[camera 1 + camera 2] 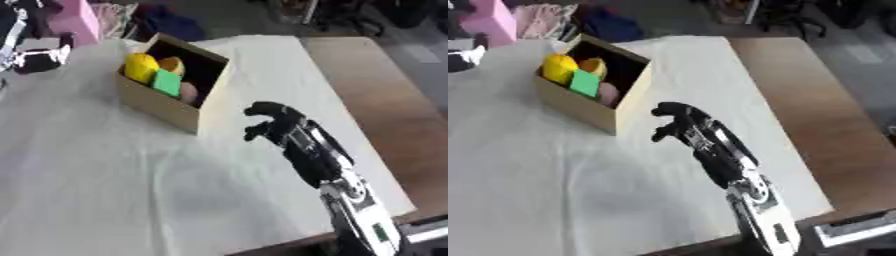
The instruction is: Pick up objects on the table and place them in the box.
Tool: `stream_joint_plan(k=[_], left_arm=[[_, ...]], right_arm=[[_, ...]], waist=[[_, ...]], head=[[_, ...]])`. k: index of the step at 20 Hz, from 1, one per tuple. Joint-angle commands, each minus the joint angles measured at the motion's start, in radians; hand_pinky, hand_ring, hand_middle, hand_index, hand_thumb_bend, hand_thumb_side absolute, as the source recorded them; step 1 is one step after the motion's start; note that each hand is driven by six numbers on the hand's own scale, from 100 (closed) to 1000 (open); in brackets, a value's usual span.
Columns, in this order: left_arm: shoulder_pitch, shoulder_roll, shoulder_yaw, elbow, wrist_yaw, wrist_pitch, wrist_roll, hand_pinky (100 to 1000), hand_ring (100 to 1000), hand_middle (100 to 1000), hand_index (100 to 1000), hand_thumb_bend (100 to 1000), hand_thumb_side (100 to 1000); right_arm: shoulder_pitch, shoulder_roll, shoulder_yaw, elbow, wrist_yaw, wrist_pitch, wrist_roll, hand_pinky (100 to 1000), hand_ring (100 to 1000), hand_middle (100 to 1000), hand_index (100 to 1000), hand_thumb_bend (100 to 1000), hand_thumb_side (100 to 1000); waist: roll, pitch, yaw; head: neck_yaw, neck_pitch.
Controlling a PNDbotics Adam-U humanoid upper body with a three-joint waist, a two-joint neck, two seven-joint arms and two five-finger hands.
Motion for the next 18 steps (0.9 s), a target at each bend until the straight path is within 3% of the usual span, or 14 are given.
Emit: stream_joint_plan(k=[1, 9, 13, 18], left_arm=[[-0.044, -0.034, -0.019, -0.009, -0.005, -0.017, -0.051, 592, 377, 384, 482, 100, 100], [-0.069, -0.148, -0.029, 0.067, -0.123, -0.064, -0.113, 659, 492, 524, 625, 100, 123], [-0.068, -0.167, -0.043, 0.069, -0.146, -0.087, -0.143, 720, 593, 684, 844, 147, 124], [-0.069, -0.167, -0.055, 0.038, -0.139, -0.117, -0.215, 783, 699, 810, 931, 119, 149]], right_arm=[[-0.008, -0.008, 0.003, -0.009, 0.001, -0.001, 0.008, 843, 631, 789, 848, 100, 699], [-0.012, 0.006, 0.013, -0.008, -0.003, 0.002, 0.02, 843, 632, 789, 848, 100, 700], [-0.013, 0.008, 0.014, -0.008, -0.004, 0.003, 0.023, 843, 631, 789, 848, 100, 700], [-0.014, 0.008, 0.014, -0.009, -0.003, 0.003, 0.024, 844, 632, 789, 848, 100, 700]], waist=[[0.003, -0.034, -0.009], [0.0, -0.031, -0.04], [0.001, -0.029, -0.044], [0.002, -0.03, -0.043]], head=[[0.015, -0.003], [0.04, 0.001], [0.042, 0.005], [0.04, 0.005]])
